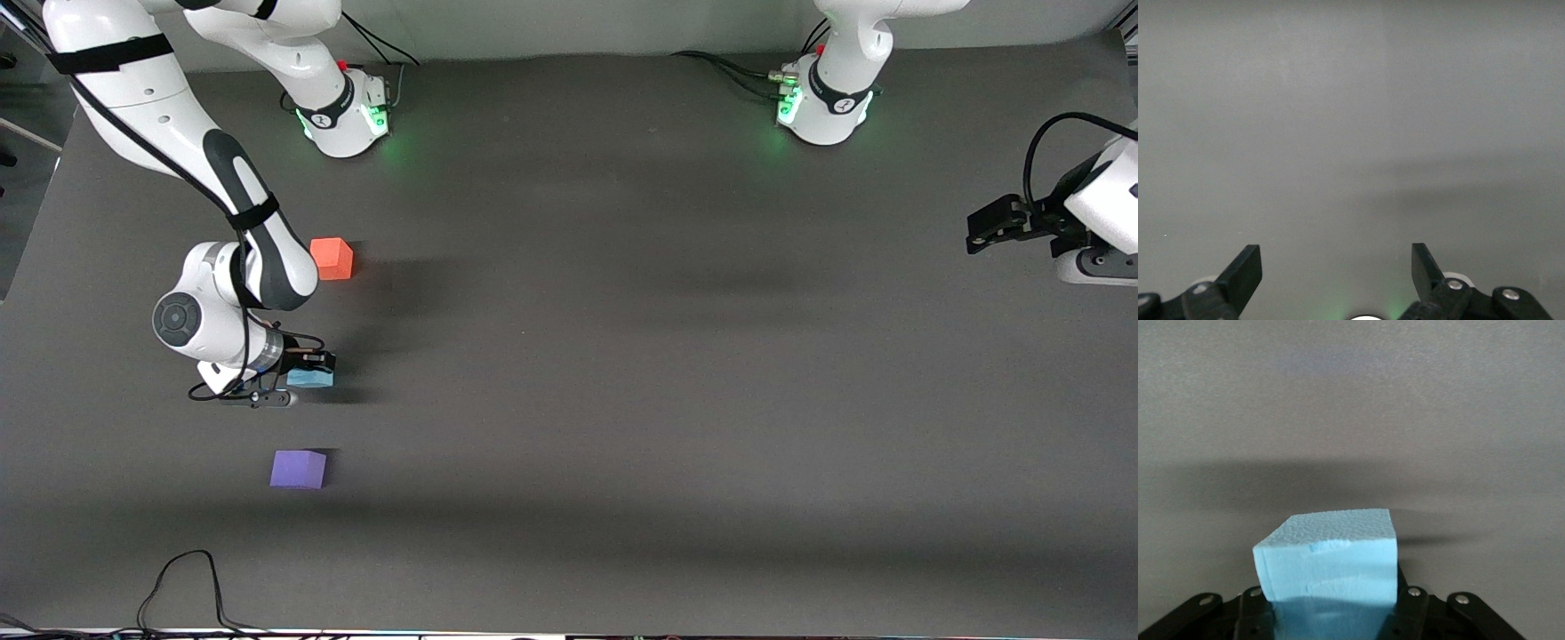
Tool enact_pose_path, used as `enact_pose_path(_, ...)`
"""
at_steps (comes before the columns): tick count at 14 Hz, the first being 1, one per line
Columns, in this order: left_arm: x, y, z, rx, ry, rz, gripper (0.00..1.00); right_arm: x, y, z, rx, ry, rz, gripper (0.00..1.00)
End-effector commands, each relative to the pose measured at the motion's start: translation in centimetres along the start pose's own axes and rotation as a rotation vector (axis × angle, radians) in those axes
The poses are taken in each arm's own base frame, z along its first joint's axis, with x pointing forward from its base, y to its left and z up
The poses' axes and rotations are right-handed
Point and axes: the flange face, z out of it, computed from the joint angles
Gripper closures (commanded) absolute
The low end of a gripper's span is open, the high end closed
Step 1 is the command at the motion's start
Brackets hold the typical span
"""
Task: Place blue block between orange and purple blocks
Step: 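Lower the blue cube between the orange and purple cubes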
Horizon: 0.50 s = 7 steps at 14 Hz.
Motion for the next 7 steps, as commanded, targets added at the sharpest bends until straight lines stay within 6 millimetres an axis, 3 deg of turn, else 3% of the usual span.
enact_pose_path(1, 0.0, 0.3, 0.0, -0.005, 0.008, -0.001, 0.00, -0.8, -0.9, 0.1, 0.009, -0.015, 0.019, 0.04)
enact_pose_path(2, 0.0, 0.3, 0.0, -0.007, 0.008, -0.001, 0.00, -0.7, -0.9, -0.3, 0.010, -0.014, 0.019, 0.00)
enact_pose_path(5, 0.0, 0.4, 0.1, -0.007, 0.008, 0.001, 0.00, -0.4, -1.1, -2.8, 0.018, -0.007, 0.010, 0.00)
enact_pose_path(7, 0.0, 0.3, 0.1, -0.005, 0.006, 0.001, 0.00, -0.1, -1.3, -6.0, 0.027, 0.003, -0.007, 0.00)
